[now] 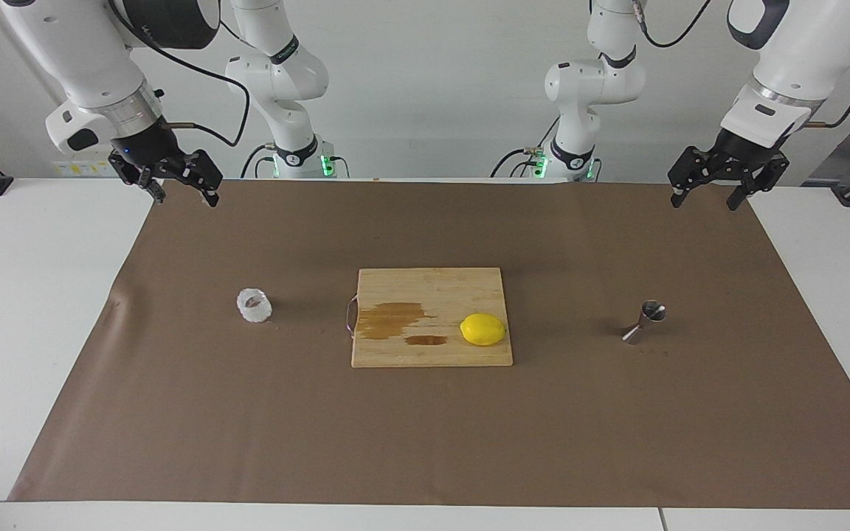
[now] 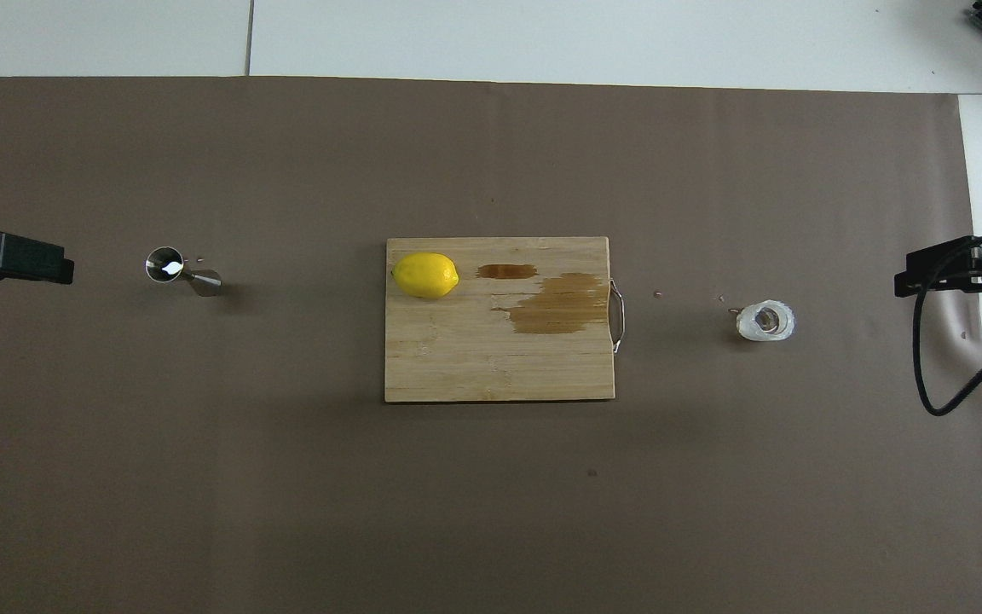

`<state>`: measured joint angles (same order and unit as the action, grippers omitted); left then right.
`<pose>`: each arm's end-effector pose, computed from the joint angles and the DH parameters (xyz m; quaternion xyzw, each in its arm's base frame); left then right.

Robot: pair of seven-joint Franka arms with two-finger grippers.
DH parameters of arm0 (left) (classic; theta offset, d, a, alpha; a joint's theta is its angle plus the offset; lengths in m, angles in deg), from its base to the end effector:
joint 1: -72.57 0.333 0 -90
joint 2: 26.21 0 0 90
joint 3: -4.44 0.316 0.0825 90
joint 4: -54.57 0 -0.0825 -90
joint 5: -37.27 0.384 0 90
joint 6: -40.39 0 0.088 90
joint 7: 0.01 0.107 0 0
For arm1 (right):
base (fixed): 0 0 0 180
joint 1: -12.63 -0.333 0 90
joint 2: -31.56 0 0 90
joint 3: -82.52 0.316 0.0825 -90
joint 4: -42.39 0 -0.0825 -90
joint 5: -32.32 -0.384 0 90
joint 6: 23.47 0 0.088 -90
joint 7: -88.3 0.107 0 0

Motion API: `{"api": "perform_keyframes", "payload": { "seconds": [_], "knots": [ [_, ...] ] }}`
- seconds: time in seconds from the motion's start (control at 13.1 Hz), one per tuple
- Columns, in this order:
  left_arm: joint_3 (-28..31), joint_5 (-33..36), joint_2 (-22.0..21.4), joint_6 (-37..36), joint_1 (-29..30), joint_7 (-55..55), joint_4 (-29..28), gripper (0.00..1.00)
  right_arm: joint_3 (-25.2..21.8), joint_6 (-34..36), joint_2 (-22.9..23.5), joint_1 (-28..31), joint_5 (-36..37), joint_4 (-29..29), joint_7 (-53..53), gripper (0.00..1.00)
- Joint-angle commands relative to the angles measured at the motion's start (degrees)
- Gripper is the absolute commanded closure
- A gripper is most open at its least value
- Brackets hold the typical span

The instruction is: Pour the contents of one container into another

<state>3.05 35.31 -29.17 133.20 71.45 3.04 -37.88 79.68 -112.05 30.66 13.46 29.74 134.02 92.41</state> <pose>0.5427 -0.0277 0.6371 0.9983 -0.0481 0.0290 0.0163 0.5457 -0.0303 0.6177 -0.9973 0.0677 0.0189 0.0228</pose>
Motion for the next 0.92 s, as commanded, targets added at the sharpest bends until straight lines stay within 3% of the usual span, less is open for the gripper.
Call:
{"api": "perform_keyframes", "payload": {
  "seconds": [0.0, 0.53, 0.69, 0.84],
  "knots": [
    [0.15, -0.50, -1.79, 0.35, -0.29, -0.94, -2.04, 0.00, 0.21, 0.35, -1.21, 0.13, 0.38, 1.27, 0.73, 0.00],
    [0.33, -1.20, -4.68, 3.08, 2.78, -9.47, -9.94, 0.00, 0.21, 0.35, -1.21, 0.13, 0.47, 1.27, 0.73, 0.00],
    [0.33, -3.82, -5.22, 3.26, 4.00, -11.91, -11.18, 0.00, 0.21, 0.35, -1.21, 0.13, 0.38, 1.27, 0.73, 0.00],
    [0.42, -11.02, -3.21, 1.59, 7.60, -14.82, -11.01, 0.00, 0.21, 0.35, -1.21, 0.13, 0.47, 1.27, 0.73, 0.00]
  ]
}}
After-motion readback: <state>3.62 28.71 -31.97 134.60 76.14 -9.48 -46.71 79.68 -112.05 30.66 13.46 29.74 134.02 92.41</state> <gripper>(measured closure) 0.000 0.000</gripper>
